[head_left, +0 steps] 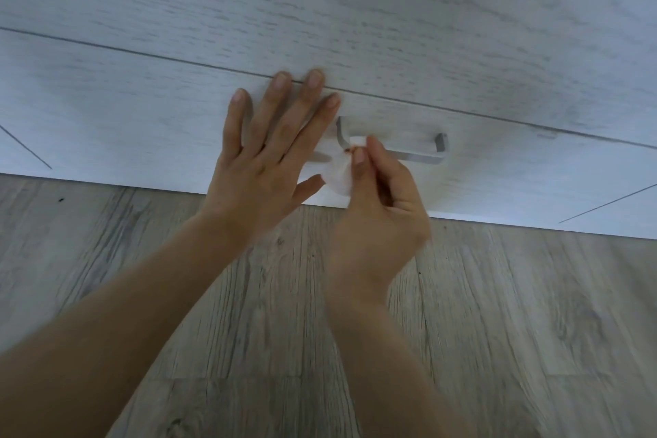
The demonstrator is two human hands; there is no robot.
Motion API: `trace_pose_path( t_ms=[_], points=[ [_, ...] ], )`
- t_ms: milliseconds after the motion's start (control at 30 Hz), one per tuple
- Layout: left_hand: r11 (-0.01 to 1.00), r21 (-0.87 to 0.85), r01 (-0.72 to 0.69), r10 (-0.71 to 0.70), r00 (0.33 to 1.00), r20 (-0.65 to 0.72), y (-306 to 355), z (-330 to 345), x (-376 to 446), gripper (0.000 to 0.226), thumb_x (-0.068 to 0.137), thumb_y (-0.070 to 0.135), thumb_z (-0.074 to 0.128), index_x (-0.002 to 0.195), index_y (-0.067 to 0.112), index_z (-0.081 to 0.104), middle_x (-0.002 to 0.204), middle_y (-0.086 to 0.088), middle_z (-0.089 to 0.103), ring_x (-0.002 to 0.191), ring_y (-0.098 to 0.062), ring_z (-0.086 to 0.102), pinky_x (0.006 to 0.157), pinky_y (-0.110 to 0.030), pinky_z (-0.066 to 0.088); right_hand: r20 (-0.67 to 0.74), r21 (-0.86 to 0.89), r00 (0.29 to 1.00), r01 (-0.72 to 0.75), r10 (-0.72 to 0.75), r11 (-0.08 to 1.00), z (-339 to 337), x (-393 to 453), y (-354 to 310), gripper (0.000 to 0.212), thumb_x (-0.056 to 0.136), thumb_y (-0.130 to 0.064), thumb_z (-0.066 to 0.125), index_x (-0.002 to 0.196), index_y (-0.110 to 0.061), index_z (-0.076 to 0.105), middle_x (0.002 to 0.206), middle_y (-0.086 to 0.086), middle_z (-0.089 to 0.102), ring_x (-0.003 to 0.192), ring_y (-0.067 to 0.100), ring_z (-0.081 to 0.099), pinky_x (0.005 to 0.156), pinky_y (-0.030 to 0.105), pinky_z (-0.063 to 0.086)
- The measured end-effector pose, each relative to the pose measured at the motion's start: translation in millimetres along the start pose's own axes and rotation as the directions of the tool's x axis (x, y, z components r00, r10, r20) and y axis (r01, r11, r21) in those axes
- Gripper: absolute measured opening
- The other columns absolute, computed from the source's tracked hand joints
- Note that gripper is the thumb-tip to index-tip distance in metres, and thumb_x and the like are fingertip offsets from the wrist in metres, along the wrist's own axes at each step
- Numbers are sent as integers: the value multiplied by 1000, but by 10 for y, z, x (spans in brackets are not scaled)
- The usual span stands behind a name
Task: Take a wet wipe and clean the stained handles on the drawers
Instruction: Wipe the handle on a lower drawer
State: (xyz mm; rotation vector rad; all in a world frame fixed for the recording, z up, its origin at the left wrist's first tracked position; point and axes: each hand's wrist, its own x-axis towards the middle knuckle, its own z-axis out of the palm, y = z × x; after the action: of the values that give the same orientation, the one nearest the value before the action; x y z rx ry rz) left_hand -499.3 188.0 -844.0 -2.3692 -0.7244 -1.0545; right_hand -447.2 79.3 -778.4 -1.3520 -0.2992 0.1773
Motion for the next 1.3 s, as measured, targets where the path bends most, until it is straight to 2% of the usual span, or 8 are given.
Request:
trace_pose_path(
  t_ms=[167, 400, 533, 733, 833, 1033, 1200, 1300],
  points=[
    [997, -1, 79, -79, 997, 6, 25, -27, 9, 82, 95, 56, 45, 152, 21, -3, 156, -4, -23, 143, -18, -20, 114, -53, -1, 45, 38, 998, -48, 46, 998, -39, 11, -16, 19, 82, -3, 68, 93, -17, 73, 87, -6, 75, 87, 2, 69, 77, 11, 51],
    [997, 27, 70, -71, 997, 25, -12, -30, 0, 94, 92, 58, 50, 150, 21, -14, 151, -2, -34, 140, -19, -26, 109, -58, -1, 49, 21, 999, -10, 9, 1000, -53, 47, 6, 22, 82, -2, 67, 92, -21, 72, 88, -9, 74, 87, 1, 68, 77, 10, 51],
    [997, 10, 70, -70, 997, 25, -24, -19, -8, 86, 95, 58, 43, 150, 22, -13, 151, 0, -34, 141, -19, -26, 109, -59, 0, 123, -27, 992, -5, 8, 1000, -134, 102, -10, 23, 82, -5, 69, 91, -26, 72, 88, -10, 75, 89, 1, 68, 78, 11, 51],
    [995, -31, 94, -95, 995, -42, -8, -16, 7, 69, 99, 50, 39, 151, 19, 5, 158, -6, -6, 143, -16, -18, 113, -52, -2, 253, -49, 967, -26, 38, 998, 59, 14, 6, 20, 82, -4, 68, 97, -16, 73, 89, -6, 74, 88, 1, 68, 80, 11, 49],
    [999, 26, 23, -22, 999, -38, -141, -9, -60, 77, 97, 54, 41, 152, 19, 0, 157, -1, -20, 144, -18, -15, 114, -50, 2, 190, -79, 980, 75, -58, 994, -97, 18, -4, 20, 82, -5, 68, 97, -17, 73, 88, -8, 74, 87, 2, 68, 77, 11, 50],
    [997, 64, 39, -36, 998, -46, -180, 18, -125, 82, 94, 59, 44, 152, 18, 3, 157, -3, -17, 145, -22, -12, 114, -52, 6, 135, -166, 973, 210, -188, 964, -109, 52, -19, 20, 79, -10, 72, 92, -25, 70, 84, -3, 69, 79, 3, 65, 72, 10, 48],
    [997, 54, 49, -47, 998, -37, -170, 15, -114, 83, 94, 58, 45, 152, 19, 1, 157, -2, -19, 144, -21, -14, 114, -52, 4, 80, -240, 970, 242, -229, 940, 59, 59, 30, 13, 76, -9, 77, 86, -16, 73, 78, -4, 59, 67, 2, 58, 66, 10, 46],
    [997, 60, 46, -44, 999, -31, -174, 1, -125, 83, 94, 58, 45, 152, 19, 0, 157, -1, -19, 144, -20, -14, 114, -51, 4, 66, -244, 969, 247, -238, 938, -19, 101, 29, 17, 74, -10, 78, 88, -19, 73, 78, -3, 61, 70, 2, 59, 67, 9, 46]
  ],
)
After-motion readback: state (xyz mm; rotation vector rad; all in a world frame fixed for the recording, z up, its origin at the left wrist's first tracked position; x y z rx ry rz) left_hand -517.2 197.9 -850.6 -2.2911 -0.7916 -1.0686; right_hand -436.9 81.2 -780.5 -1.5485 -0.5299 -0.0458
